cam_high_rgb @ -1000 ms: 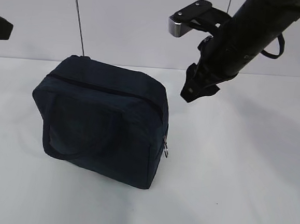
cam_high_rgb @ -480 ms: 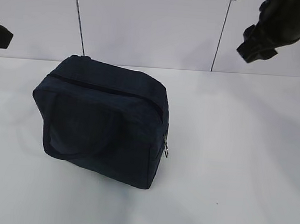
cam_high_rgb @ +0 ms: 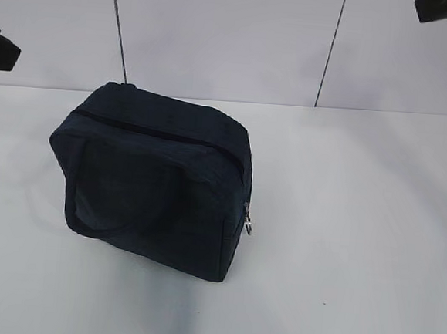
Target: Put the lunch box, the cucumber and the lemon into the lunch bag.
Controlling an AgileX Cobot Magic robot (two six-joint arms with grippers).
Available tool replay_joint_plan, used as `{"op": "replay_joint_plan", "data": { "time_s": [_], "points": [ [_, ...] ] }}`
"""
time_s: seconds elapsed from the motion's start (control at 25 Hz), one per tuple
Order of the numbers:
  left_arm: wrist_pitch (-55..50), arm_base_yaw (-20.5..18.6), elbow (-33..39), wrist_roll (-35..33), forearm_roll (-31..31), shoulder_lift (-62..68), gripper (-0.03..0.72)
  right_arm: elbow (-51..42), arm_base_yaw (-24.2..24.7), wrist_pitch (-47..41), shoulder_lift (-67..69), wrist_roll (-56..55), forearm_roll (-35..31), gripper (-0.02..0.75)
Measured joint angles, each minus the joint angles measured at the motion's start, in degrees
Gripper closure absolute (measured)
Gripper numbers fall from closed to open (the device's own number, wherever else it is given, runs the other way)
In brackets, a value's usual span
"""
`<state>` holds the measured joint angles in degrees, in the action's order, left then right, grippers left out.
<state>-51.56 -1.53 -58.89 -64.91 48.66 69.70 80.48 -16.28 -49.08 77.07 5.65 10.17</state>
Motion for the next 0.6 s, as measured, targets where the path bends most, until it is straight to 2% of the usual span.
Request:
{"op": "replay_joint_plan", "data": {
  "time_s": [0.32, 0.6],
  "points": [
    [0.2, 0.0, 0.0, 0.0, 0.8, 0.0, 0.298, -23.9, 0.0, 11.8, -22.9, 0.0, -0.9, 0.365],
    [0.5, 0.0, 0.0, 0.0, 0.9, 0.0, 0.303, -32.8, 0.0, 5.8, -36.9, 0.0, -1.0, 0.364]
  ]
}}
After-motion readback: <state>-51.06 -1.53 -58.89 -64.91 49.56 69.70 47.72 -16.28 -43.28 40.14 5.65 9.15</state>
